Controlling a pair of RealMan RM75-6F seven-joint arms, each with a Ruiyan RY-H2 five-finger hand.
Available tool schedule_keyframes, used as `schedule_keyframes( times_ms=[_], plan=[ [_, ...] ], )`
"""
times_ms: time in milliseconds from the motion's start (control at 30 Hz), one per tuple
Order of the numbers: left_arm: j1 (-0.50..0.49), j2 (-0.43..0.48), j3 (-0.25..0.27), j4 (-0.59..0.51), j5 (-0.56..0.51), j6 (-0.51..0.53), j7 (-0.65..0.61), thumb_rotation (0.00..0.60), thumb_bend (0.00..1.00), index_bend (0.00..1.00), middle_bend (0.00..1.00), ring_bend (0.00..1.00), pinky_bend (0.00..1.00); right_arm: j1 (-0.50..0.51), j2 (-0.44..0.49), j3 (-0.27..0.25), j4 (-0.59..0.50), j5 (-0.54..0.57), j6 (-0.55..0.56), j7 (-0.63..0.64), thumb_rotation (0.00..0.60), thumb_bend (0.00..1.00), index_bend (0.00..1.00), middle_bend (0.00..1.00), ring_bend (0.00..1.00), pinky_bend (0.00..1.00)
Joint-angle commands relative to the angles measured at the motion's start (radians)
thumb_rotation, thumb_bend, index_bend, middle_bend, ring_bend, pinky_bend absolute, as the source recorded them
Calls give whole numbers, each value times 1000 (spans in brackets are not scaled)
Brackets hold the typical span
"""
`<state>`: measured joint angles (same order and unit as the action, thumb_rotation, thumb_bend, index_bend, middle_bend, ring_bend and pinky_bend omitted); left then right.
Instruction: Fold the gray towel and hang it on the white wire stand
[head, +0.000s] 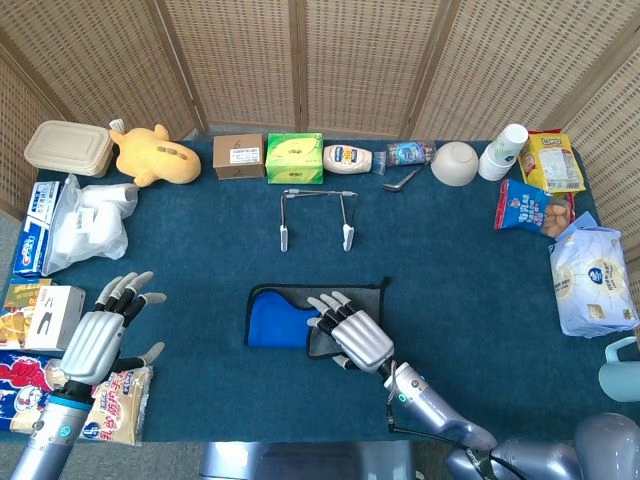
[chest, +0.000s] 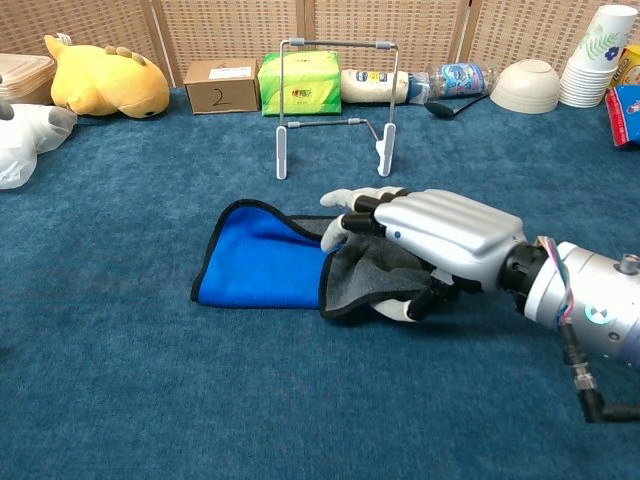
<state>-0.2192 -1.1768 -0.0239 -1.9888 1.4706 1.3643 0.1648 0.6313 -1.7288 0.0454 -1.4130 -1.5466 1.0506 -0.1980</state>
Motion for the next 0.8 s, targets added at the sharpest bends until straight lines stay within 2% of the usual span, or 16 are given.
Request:
schedule_keyframes(
  times_ms=[33, 367, 800],
  plan=[
    [0, 0, -1, 1, -1, 0, -1, 600, 340, 263, 90, 0, 0, 0, -6, 1, 2, 0, 2, -1, 600, 385, 307, 43, 0, 0],
    [0, -2, -3, 6, -7, -4, -6, 600, 341, 263, 83, 0, 0, 5, -14, 9, -19, 20, -11, 8, 600, 406, 329, 44, 0, 0],
    [-3, -4, -8, 4, -15, -7, 3, 600, 340, 263, 77, 0, 0, 12, -30, 9, -27, 21, -14, 35, 600, 416, 444, 65, 0, 0]
  ],
)
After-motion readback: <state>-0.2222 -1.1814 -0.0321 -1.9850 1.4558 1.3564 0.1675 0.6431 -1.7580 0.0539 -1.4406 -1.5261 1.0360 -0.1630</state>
